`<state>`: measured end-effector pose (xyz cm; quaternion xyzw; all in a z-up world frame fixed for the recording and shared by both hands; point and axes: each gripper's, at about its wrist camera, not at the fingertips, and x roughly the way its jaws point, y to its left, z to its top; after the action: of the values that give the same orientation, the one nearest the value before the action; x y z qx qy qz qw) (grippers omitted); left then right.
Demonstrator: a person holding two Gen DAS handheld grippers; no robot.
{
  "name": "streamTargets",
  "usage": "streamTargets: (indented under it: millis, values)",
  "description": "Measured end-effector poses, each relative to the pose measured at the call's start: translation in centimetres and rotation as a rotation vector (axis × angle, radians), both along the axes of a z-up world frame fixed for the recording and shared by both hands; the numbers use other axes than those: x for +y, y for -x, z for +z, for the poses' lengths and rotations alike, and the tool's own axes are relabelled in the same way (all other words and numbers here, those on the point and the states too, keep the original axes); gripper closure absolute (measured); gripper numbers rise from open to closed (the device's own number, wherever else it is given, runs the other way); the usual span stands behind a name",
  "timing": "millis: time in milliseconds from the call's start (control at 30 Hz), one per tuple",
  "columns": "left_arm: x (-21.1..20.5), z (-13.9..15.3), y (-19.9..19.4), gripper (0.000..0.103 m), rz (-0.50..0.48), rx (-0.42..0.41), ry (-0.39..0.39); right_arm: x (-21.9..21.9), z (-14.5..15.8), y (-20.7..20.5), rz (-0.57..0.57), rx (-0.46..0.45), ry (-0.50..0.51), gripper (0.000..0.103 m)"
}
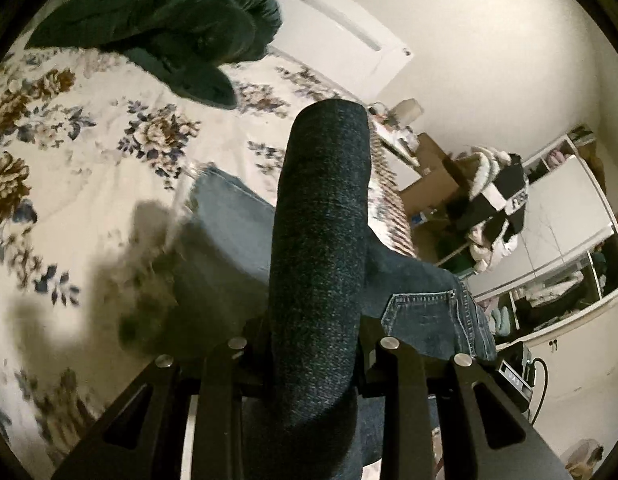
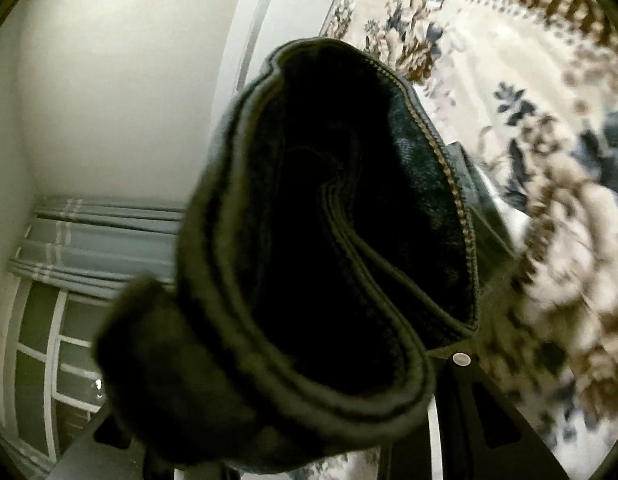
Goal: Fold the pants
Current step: 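Carry the folded jeans with both tools toward the stack of folded clothes, then lower the folded jeans onto the clothes stack and open both tools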
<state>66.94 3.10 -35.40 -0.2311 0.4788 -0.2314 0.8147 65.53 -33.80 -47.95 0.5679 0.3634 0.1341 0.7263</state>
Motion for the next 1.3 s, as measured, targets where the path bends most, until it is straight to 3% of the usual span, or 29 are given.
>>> streamTargets:
  millis: [200,333,400,467,533,567,633,700,767,800,867,900,1033,1100,1200,1300]
  values:
    - [3.0,-6.6,-5.8,0.078,0.035,0.087,0.006,2.4,-6.9,-6.7,0.021,0.057,-0.001,0.07]
    - [4.1,-9.9,-7.2,0.072,0.035,0.147,-0.019,2.9,-8.8,-8.1,0.056,0.104,0.046,0.069]
    - [4.5,-10.8,-7.2,0.069,0.03,0.155,-0.032,2.9,-9.1,-8.8,0.088,0.131,0.074,0.063]
    - [4.8,-11.1,-7.0,0.061,0.034,0.167,-0.035,2.5,-8.7,-8.9,0.1,0.152,0.102,0.062]
    - [5.2,-11.3,-6.8,0.043,0.048,0.185,-0.034,2.1,-8.2,-8.8,0.114,0.172,0.123,0.061]
    - [5.2,-11.3,-6.8,0.041,0.049,0.193,-0.035,2.0,-8.1,-9.0,0.124,0.186,0.142,0.06]
    - [5.0,-11.0,-6.4,0.04,0.045,0.195,-0.046,1.7,-7.6,-8.9,0.138,0.216,0.179,0.053]
    - [4.9,-10.4,-6.1,0.041,0.05,0.181,-0.088,1.0,-7.0,-8.6,0.129,0.237,0.209,0.033]
    - [4.9,-9.6,-5.7,0.039,0.059,0.162,-0.133,0.3,-5.6,-7.0,0.109,0.239,0.23,0.021]
    - [4.8,-9.2,-5.5,0.035,0.058,0.159,-0.165,0.0,-5.2,-6.7,0.104,0.241,0.24,0.02]
    - [4.6,-8.6,-5.1,0.019,0.06,0.146,-0.217,0.1,-3.1,-5.2,0.098,0.256,0.323,0.018]
    - [4.4,-8.0,-4.5,0.011,0.058,0.132,-0.254,0.2,-2.1,-5.0,0.105,0.259,0.399,0.011]
    - [2.9,-6.0,-2.4,0.0,0.065,0.09,-0.395,2.3,1.8,-3.8,0.138,0.286,0.699,0.004]
    - [2.2,-5.1,-1.2,0.0,0.068,0.056,-0.435,4.2,3.1,-3.4,0.162,0.306,0.865,0.0]
    - [0.9,-4.0,0.3,0.0,0.053,0.034,-0.472,6.5,4.9,-2.3,0.182,0.293,1.008,0.0]
    - [-0.5,-2.4,2.2,0.0,0.04,-0.005,-0.51,8.1,6.7,-0.5,0.187,0.28,1.08,0.0]
